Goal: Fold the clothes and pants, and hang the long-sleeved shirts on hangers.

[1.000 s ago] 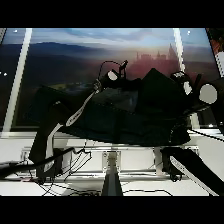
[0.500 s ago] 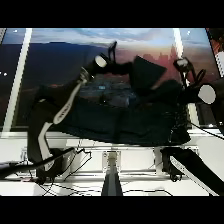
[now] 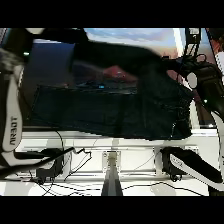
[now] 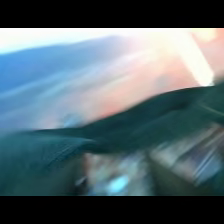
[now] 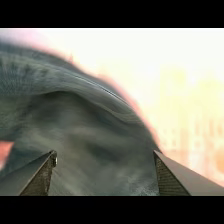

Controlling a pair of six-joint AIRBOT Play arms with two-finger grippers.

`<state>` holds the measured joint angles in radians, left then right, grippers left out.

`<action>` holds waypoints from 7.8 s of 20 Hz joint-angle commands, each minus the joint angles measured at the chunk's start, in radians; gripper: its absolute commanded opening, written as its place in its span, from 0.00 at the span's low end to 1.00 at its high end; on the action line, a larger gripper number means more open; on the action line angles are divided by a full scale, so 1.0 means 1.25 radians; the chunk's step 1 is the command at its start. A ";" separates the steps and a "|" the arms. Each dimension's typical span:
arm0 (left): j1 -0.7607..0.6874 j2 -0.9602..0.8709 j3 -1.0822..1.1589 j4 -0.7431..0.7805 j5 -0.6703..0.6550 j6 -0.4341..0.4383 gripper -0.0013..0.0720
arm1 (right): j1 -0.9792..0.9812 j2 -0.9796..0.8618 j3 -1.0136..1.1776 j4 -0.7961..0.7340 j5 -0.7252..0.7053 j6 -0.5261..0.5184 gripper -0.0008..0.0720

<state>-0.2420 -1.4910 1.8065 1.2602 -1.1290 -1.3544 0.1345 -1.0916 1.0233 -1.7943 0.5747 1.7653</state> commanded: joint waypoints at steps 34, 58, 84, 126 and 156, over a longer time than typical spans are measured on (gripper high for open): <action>0.339 -0.160 -0.612 -0.515 0.212 0.174 0.12 | -0.760 -0.113 -0.002 0.292 0.318 -0.317 0.49; 0.562 0.263 -0.513 -0.721 0.326 0.264 0.05 | -0.760 -0.158 -0.006 0.351 0.441 -0.519 0.48; 0.563 0.077 -0.513 -0.708 0.370 0.273 0.05 | -0.591 -0.459 0.189 0.641 0.419 -0.622 0.74; 0.599 0.037 -0.513 -0.224 0.300 -0.012 0.05 | -0.564 -0.426 0.214 0.776 0.155 -0.816 0.06; 0.505 0.123 -0.457 -0.273 0.317 0.147 0.35 | -0.572 -0.322 0.215 0.621 0.093 -0.564 0.36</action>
<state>0.3248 -1.4704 1.2354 0.8272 -0.4332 -1.1706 -0.5198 -1.5703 1.2911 -0.9241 0.4988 0.9325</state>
